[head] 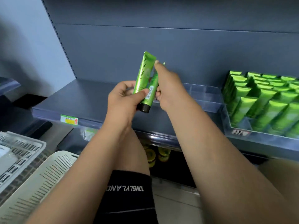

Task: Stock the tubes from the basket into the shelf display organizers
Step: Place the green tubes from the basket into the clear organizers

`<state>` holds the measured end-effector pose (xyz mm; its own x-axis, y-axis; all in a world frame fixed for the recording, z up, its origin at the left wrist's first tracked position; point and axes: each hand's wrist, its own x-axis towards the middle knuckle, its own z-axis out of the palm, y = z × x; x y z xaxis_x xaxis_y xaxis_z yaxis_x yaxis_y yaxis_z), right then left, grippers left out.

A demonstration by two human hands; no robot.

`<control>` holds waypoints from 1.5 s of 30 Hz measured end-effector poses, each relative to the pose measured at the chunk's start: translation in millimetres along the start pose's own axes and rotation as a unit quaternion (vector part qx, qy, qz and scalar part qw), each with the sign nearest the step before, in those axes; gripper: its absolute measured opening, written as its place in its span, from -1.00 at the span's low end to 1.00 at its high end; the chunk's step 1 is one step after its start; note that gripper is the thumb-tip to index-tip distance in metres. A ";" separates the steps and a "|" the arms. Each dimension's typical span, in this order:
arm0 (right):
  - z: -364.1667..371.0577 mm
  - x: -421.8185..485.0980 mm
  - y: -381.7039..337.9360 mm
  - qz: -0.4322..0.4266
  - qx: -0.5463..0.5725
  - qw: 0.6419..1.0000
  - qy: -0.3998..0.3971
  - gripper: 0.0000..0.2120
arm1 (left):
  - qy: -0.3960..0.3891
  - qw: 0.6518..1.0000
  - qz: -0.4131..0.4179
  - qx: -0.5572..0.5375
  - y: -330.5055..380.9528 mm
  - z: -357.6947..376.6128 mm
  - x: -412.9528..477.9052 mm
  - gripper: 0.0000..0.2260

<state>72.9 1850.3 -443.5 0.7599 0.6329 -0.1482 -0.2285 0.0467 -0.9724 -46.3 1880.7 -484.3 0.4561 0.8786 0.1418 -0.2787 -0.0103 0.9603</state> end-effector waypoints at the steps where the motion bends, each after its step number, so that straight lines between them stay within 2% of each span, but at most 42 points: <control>1: -12.7 0.8 -4.8 0.027 0.037 0.999 -0.018 -0.68 | -0.007 1.000 -0.001 -0.007 -1.4 10.4 -1.1 -0.74; 5: -63.0 -2.6 -19.0 0.063 0.151 0.983 -0.086 -0.71 | -0.029 0.999 -0.018 -0.015 -6.5 42.2 -5.4 -0.77; 11: -122.4 -15.1 -34.4 0.000 0.117 0.988 -0.103 -0.80 | -0.083 0.994 -0.057 -0.047 -13.0 93.1 -21.8 -0.81; 16: -176.6 -21.2 -54.3 -0.065 0.098 0.991 -0.057 -0.87 | -0.123 0.987 -0.068 -0.075 -13.4 144.8 -35.4 -0.83; 20: -224.4 -35.8 -71.5 -0.129 0.058 0.989 -0.044 -0.88 | -0.160 0.986 -0.037 -0.037 -12.8 183.9 -43.1 -0.85; 24: -273.3 -44.7 -87.1 -0.172 0.034 0.984 -0.010 -0.90 | -0.215 0.976 -0.009 0.025 -2.1 231.2 -44.6 -0.78; 30: -336.5 -48.1 -98.8 -0.234 -0.024 0.970 0.066 -0.93 | -0.330 0.939 0.039 0.085 20.4 303.1 -47.8 -0.64; 33: -359.3 -51.1 -105.5 -0.247 -0.031 0.963 0.104 -0.84 | -0.323 0.939 0.056 0.101 22.4 336.6 -51.1 -0.72; 39: -409.6 -63.4 -120.1 -0.267 -0.019 0.953 0.142 -0.87 | -0.339 0.936 0.041 0.086 18.8 390.9 -57.1 -0.83; 45: -443.9 -64.5 -115.8 -0.275 -0.040 0.935 0.219 -0.80 | -0.360 0.927 0.039 0.098 14.7 420.8 -65.4 -0.79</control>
<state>320.4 1460.9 -401.3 0.9296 0.1522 0.3357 0.3028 0.2038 -0.9310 275.4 1622.2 -378.4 0.9061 0.3264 0.2691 -0.2085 -0.2088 0.9555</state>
